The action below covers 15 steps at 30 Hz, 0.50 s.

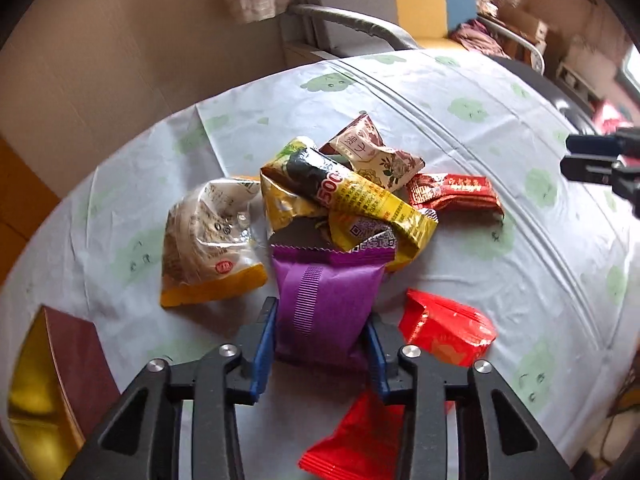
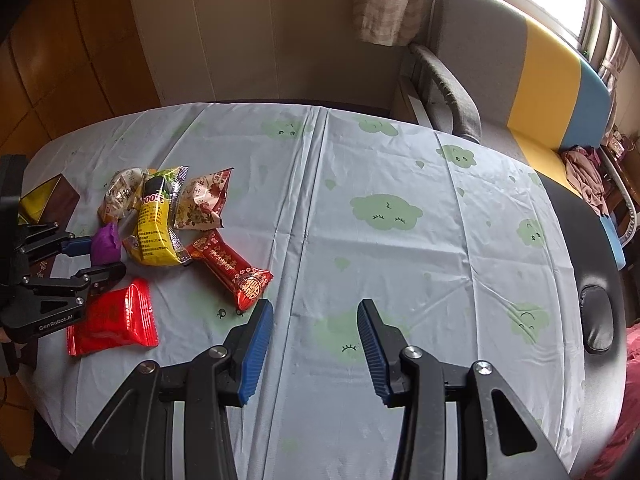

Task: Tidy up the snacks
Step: 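Grasp the purple pouch with the left gripper and lift it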

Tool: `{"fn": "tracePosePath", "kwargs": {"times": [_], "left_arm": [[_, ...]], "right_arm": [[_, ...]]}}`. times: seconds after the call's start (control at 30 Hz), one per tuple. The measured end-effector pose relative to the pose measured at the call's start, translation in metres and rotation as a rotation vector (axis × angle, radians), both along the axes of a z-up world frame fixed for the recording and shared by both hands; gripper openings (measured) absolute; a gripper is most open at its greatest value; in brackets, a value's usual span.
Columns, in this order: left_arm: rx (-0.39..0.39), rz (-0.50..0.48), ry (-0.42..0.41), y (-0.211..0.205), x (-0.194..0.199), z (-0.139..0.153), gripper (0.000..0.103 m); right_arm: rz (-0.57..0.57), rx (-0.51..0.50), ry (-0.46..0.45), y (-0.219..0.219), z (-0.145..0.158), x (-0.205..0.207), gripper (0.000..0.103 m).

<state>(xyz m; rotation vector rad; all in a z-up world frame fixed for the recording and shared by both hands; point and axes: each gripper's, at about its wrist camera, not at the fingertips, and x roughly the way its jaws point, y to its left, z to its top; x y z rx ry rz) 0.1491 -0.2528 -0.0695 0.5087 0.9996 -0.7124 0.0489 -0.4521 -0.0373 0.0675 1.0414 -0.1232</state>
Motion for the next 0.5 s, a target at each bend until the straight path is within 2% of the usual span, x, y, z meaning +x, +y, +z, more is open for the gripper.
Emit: {"fn": "tracePosePath", "kwargs": {"times": [0.1,0.27,0.4,0.5], "left_arm": [[-0.013,0.023,-0.014,0.004,-0.008,0.004,0.037],[-0.125,0.097,-0.035,0.029,-0.031,0.031,0.037],[-0.175,0.097,-0.074,0.047,-0.066,0.047,0.037],[-0.203,0.073,-0.062,0.056,-0.098,0.049,0.037]], "right_arm": [[-0.007,-0.009,0.006,-0.001,-0.002,-0.001,0.045],[-0.012,-0.021,0.018,-0.001,-0.005,-0.001,0.045],[-0.016,-0.032,0.031,-0.001,-0.008,-0.001,0.045],[-0.020,-0.034,0.037,-0.001,-0.009,-0.002,0.045]]}}
